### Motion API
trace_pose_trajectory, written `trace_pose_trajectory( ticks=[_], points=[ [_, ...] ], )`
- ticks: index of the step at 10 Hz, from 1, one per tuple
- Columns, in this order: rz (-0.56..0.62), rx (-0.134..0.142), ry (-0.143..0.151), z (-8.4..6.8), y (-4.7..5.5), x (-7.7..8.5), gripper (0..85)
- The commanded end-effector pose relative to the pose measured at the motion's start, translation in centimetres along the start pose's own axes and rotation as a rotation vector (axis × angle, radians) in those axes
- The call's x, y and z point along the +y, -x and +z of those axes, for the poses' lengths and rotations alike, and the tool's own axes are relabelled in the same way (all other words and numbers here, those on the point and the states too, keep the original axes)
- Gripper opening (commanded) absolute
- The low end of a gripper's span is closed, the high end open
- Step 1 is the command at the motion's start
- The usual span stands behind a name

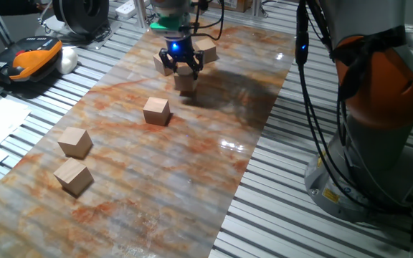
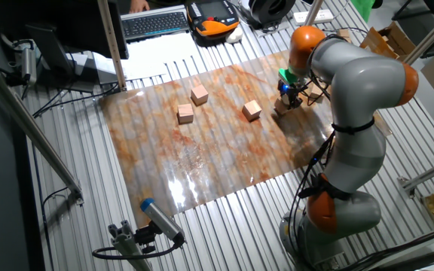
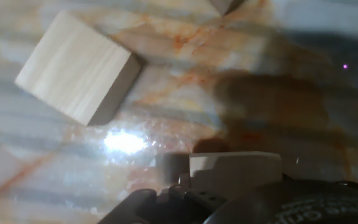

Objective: Stack the blocks into a pyramid shape

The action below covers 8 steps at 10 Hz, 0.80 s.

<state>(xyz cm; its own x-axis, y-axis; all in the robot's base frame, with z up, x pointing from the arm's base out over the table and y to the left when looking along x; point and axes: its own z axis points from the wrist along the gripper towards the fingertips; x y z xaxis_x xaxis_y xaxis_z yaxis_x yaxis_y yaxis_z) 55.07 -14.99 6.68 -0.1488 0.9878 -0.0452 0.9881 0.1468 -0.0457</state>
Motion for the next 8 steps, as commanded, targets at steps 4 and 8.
trace_pose_trajectory(
  ticks=[4,8],
  points=[
    [0.213,-0.013,-0.049,-0.3,-1.6,0.7,0.0],
    [0.220,-0.024,-0.065,-0.6,-2.7,1.1,0.0]
  ],
)
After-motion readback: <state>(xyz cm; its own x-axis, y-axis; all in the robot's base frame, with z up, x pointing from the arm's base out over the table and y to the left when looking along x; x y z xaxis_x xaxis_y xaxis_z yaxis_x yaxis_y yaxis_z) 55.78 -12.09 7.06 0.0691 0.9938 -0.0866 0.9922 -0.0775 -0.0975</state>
